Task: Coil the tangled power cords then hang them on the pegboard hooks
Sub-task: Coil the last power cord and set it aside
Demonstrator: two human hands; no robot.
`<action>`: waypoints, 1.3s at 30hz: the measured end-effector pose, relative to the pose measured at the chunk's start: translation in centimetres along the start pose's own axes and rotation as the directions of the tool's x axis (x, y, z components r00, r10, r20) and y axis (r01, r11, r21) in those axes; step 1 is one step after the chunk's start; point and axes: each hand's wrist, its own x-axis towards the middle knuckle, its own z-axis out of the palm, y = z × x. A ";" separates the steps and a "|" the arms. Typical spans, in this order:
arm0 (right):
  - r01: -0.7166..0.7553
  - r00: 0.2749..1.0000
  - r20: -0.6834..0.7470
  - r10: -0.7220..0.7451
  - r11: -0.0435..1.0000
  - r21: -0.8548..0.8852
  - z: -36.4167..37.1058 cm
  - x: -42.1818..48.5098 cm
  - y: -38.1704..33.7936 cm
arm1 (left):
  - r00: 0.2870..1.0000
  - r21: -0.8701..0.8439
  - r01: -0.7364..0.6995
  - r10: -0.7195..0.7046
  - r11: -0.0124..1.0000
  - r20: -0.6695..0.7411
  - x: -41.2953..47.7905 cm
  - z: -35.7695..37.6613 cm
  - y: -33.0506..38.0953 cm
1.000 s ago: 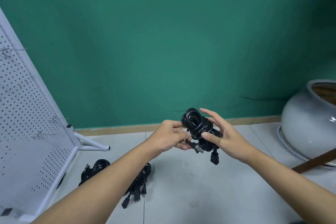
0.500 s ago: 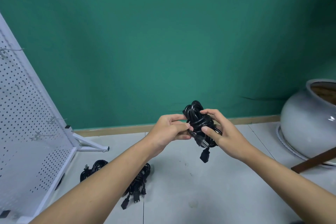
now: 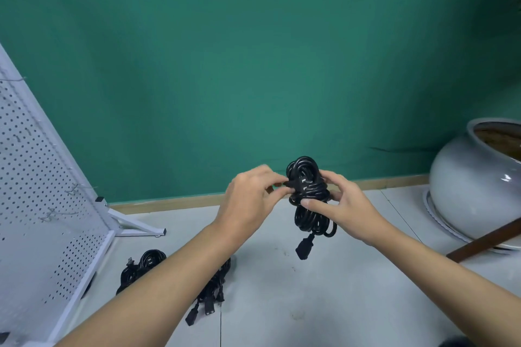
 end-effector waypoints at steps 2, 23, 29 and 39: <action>-0.005 0.999 -0.034 0.005 1.000 0.004 0.2 0.1 -0.2 | 0.996 0.041 -0.080 0.082 0.996 -0.037 0.1 0.1 0.3; -0.065 0.998 -0.011 0.064 0.992 -0.105 1.4 -0.6 -0.7 | 0.959 -0.394 0.249 -0.168 0.885 0.228 -0.2 1.2 0.3; -0.123 0.992 -0.027 0.123 0.992 0.014 1.3 -0.3 0.0 | 0.935 -0.560 0.344 -0.221 0.754 0.278 0.4 1.5 0.8; -0.326 0.944 0.006 0.330 0.935 -0.142 2.0 -0.1 1.4 | 0.851 -0.516 0.496 -0.272 0.698 0.450 -0.6 2.4 -0.5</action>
